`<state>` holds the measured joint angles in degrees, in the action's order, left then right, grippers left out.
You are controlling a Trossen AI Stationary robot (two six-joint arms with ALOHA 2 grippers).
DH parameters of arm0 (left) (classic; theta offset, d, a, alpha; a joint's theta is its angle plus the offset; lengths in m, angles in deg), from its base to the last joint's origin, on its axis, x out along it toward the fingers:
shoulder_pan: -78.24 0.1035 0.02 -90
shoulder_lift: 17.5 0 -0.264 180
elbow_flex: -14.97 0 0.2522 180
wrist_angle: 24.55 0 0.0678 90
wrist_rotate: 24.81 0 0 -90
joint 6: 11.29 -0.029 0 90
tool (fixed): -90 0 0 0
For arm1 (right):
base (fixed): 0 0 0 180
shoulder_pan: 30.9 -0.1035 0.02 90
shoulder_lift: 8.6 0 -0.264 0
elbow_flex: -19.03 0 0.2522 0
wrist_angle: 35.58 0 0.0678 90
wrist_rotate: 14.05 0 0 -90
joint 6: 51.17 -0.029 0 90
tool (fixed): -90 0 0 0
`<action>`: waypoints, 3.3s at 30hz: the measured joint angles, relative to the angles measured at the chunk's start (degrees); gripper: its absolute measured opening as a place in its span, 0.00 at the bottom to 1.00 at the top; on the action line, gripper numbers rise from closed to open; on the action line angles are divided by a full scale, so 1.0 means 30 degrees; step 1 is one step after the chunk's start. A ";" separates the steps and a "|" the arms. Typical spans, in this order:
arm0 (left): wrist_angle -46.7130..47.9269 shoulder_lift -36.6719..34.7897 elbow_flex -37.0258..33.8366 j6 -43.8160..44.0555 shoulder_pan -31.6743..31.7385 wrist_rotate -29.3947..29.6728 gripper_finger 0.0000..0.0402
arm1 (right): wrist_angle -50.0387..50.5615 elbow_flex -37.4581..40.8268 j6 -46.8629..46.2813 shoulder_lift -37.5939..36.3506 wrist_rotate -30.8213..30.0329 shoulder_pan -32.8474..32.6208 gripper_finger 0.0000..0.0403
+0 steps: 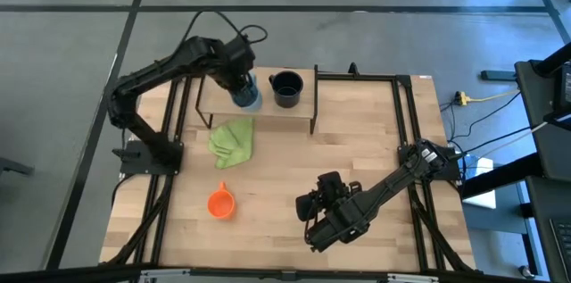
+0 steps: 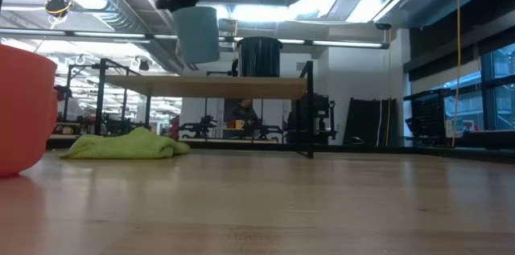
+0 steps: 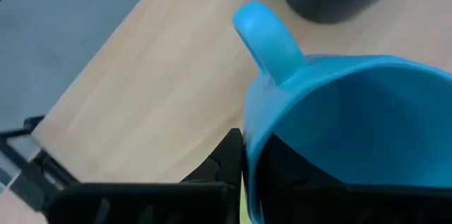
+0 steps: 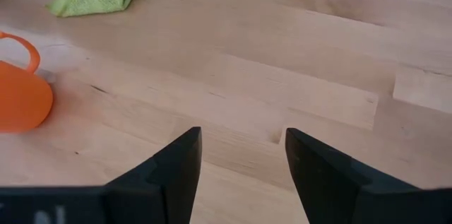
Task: Stack small to large cups/mugs on shelf
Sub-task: Put the blue mug on the shelf, then put the orange mug on the shelf
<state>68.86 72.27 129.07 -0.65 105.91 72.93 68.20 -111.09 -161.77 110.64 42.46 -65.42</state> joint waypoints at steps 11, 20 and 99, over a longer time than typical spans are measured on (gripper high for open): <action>0.1295 0.4201 0.4600 -0.2687 0.2848 -0.0113 0.04 | -0.0007 0.0000 -0.0697 0.0000 0.0032 0.0026 0.51; 0.3347 0.5830 0.6322 -0.3729 0.4578 -0.1914 0.04 | -0.0007 0.0000 -0.1872 0.0000 -0.1323 -0.0203 0.51; 0.3453 0.2669 0.6293 -0.2929 0.3217 -0.2498 0.13 | 0.0000 0.0007 0.3443 -0.1275 -0.4135 0.2318 0.51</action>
<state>79.22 80.28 147.95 -9.43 115.56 65.44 68.20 -111.07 -151.44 106.81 30.06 -58.47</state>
